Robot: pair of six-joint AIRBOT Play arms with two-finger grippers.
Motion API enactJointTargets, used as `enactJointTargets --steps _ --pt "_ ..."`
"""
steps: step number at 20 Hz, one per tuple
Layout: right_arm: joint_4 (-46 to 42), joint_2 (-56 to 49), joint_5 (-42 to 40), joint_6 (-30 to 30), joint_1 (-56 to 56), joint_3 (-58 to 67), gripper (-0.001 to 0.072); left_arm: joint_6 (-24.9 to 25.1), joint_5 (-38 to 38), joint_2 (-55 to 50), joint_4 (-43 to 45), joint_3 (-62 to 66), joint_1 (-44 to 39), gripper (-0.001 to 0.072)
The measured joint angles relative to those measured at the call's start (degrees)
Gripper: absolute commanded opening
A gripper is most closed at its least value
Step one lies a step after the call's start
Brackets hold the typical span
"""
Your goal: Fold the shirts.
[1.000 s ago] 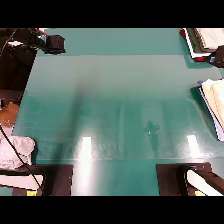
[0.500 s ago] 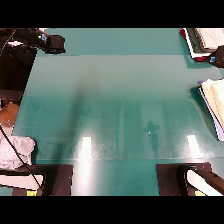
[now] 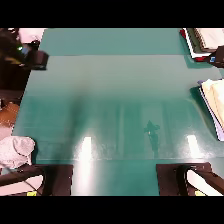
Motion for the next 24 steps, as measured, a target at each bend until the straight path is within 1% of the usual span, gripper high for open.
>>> enactJointTargets --steps 3,4,5,6,10,12,15,18,23,24 --pt "0.00 0.00 0.00 -0.59 0.00 0.00 0.0014 -2.27 -3.41 9.49 6.12 -11.32 0.00 0.0024" --pt "0.00 0.00 0.00 -0.72 0.00 0.00 0.0014 -3.10 -4.17 12.48 7.67 -15.50 0.00 0.0080" --pt "0.00 0.00 0.00 -0.85 0.00 0.00 0.0014 -4.04 -4.79 15.61 9.14 -20.26 0.00 0.0394" --pt "0.00 0.00 0.02 -0.96 0.00 0.00 0.0014 -4.94 -5.25 18.32 10.49 -24.76 0.00 0.0681" --pt "0.04 0.00 0.31 -1.16 0.00 0.00 0.0014 -9.29 -6.19 26.62 17.20 -42.56 0.00 0.0674" --pt "0.04 0.00 0.57 -1.46 0.00 0.00 0.0014 -10.86 -5.73 28.61 19.78 -50.07 0.00 0.0675" --pt "0.07 0.00 1.14 -2.05 0.00 0.00 0.0014 -13.46 -3.13 29.97 22.58 -59.45 0.00 0.0675" --pt "0.04 0.00 1.73 -2.38 0.00 0.00 0.0014 -15.85 -1.55 30.51 25.90 -66.16 0.00 0.0675" --pt "0.04 0.00 2.84 -2.56 0.00 0.00 0.0014 -17.42 0.57 30.75 29.31 -73.00 0.00 0.0668" --pt "0.04 0.00 3.15 -2.58 0.00 0.00 0.0014 -17.64 0.98 30.77 29.57 -73.70 0.00 0.0512"
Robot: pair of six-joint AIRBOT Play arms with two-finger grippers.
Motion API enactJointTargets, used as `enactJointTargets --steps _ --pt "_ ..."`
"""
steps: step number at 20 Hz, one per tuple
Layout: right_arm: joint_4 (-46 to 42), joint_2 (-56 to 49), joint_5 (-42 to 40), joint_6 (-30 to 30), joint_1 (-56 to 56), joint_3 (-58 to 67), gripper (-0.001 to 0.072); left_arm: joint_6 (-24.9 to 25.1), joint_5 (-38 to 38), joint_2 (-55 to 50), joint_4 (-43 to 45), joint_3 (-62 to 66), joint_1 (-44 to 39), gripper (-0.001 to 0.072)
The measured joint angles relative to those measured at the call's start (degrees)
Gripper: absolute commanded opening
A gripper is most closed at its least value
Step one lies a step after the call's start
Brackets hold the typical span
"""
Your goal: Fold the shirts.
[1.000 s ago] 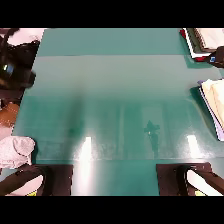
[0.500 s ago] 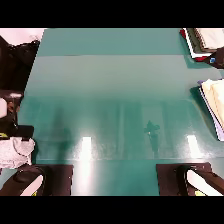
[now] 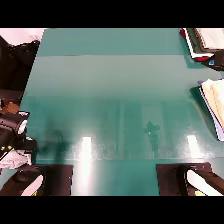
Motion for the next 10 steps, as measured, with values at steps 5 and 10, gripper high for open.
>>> enactJointTargets --steps 5,10 --pt "0.00 0.02 0.61 -0.02 0.00 0.00 0.0014 -0.42 1.46 0.00 0.94 -1.53 0.00 0.0023" --pt "0.00 0.02 0.20 -0.02 0.00 0.00 0.0014 0.00 1.53 0.00 0.96 5.95 0.00 0.0022"
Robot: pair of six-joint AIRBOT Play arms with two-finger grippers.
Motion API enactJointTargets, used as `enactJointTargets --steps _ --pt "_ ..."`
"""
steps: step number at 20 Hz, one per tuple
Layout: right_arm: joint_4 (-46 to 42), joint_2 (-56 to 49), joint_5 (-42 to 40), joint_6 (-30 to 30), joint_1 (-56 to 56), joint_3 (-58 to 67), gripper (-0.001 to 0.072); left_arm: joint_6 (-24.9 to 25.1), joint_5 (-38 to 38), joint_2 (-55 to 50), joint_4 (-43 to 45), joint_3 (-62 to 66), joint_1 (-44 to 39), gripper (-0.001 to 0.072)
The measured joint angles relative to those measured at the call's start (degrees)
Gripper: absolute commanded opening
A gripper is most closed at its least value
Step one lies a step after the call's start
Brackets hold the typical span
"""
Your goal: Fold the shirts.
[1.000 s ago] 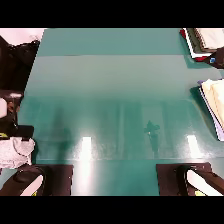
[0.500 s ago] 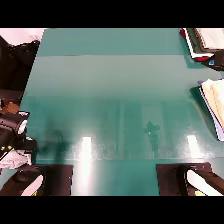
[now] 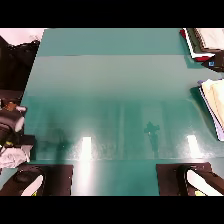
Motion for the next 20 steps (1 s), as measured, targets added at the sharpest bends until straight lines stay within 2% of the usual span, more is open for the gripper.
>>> enactJointTargets --steps 4,7,10,15,20 --pt "0.02 0.00 -2.16 0.00 0.00 0.00 0.0014 2.25 -0.04 0.00 -5.01 18.88 0.02 0.0022" --pt "0.02 0.00 -2.89 0.00 0.00 0.00 0.0014 4.85 2.19 0.00 -15.26 34.21 0.02 0.0022" --pt "0.04 0.00 -3.23 0.00 0.00 0.00 0.0014 8.46 7.91 -0.22 -30.29 45.20 0.02 0.0021" --pt "0.42 0.00 -3.37 0.02 0.00 0.00 0.0014 15.91 14.62 -4.00 -56.17 51.60 0.00 0.0021" --pt "0.48 0.00 -3.48 0.04 0.00 0.00 0.0014 22.10 16.85 -13.00 -68.41 52.87 0.00 0.0021"
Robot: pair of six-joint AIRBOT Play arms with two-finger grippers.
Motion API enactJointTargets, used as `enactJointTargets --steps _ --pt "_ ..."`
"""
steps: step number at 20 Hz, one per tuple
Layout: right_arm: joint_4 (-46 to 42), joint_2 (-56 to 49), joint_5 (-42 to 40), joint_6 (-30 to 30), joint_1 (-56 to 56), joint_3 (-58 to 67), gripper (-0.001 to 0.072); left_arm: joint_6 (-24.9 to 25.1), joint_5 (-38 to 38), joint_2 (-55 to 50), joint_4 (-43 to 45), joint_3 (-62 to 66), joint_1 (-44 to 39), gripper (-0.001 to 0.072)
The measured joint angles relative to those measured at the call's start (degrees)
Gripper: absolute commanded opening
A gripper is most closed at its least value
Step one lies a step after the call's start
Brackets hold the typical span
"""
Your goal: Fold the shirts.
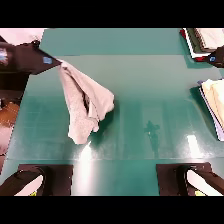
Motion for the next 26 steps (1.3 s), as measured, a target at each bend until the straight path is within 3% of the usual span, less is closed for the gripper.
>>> enactJointTargets --steps 3,4,5,6,12,16,20,25,26 --pt "0.00 0.00 0.02 0.02 0.00 0.00 0.0014 3.06 0.42 -7.23 -2.45 0.20 0.00 0.0024" --pt "0.00 0.00 0.04 0.04 0.00 0.00 0.0014 4.07 0.59 -9.68 -2.91 0.22 0.00 0.0147" --pt "0.00 0.00 0.07 0.04 0.02 0.00 0.0014 5.27 0.72 -12.11 -2.95 0.24 0.00 0.0478" --pt "0.02 0.00 0.11 0.07 0.00 0.00 0.0014 6.25 0.98 -14.58 -2.84 0.24 0.00 0.0630" --pt "0.00 0.00 0.90 0.09 0.00 0.00 0.0014 7.56 -3.32 -21.24 9.92 -0.70 0.00 0.0612" --pt "0.00 0.00 1.27 0.09 0.00 0.00 0.0013 6.78 -5.18 -20.00 17.14 -11.74 0.00 0.0613" --pt "0.00 0.00 1.90 0.09 0.00 0.00 0.0013 5.01 3.13 -18.18 20.74 -25.42 0.02 0.0613" --pt "0.00 0.00 2.80 0.09 0.00 0.00 0.0014 4.20 14.88 -17.59 18.45 -33.64 0.00 0.0610" --pt "0.00 0.00 2.82 0.09 0.00 0.00 0.0013 4.09 16.26 -17.59 17.86 -34.25 0.00 0.0506"
